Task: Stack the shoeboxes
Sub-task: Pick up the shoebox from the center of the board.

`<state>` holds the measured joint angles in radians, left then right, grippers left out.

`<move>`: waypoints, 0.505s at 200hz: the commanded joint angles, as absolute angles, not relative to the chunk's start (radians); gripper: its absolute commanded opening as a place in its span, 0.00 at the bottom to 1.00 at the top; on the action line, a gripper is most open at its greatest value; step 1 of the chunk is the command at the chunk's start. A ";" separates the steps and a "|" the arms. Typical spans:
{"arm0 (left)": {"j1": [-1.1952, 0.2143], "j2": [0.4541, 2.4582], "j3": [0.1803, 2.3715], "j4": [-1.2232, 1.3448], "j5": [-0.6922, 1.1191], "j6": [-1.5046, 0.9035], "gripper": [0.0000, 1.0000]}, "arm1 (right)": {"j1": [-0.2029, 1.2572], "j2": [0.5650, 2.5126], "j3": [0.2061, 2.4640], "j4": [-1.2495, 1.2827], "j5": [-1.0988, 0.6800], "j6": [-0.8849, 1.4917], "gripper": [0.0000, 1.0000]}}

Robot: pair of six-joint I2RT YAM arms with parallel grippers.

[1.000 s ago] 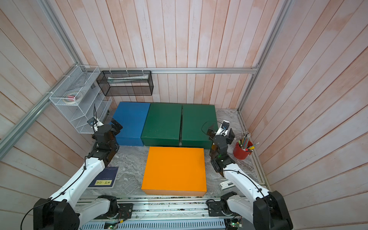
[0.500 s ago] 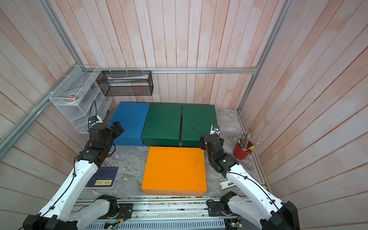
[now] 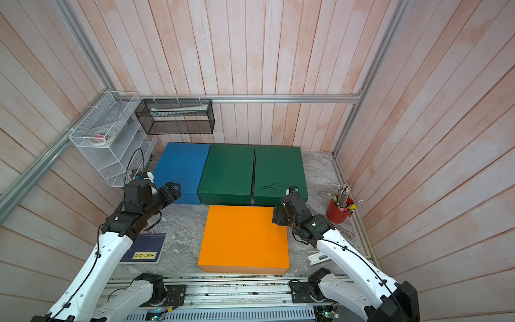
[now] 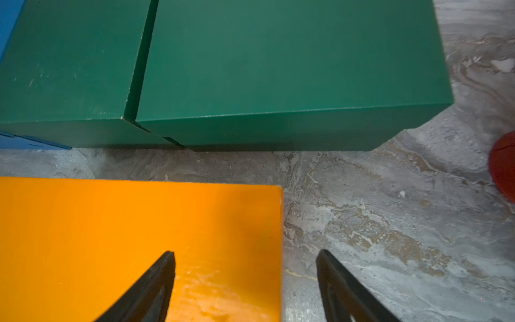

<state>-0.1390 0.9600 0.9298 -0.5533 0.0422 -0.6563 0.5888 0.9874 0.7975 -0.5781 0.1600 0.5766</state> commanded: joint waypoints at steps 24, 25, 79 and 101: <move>-0.177 0.957 0.808 -0.561 0.244 -0.744 0.86 | 0.595 0.990 0.794 -0.647 0.021 0.626 0.82; -0.179 0.957 0.806 -0.561 0.245 -0.746 0.86 | 0.594 0.991 0.794 -0.647 0.020 0.626 0.82; -0.340 0.968 0.704 -0.539 0.289 -0.856 0.87 | 0.556 0.959 0.747 -0.654 -0.127 0.696 0.85; -0.400 0.977 0.675 -0.517 0.299 -0.906 0.89 | 0.527 0.937 0.714 -0.654 -0.192 0.719 0.86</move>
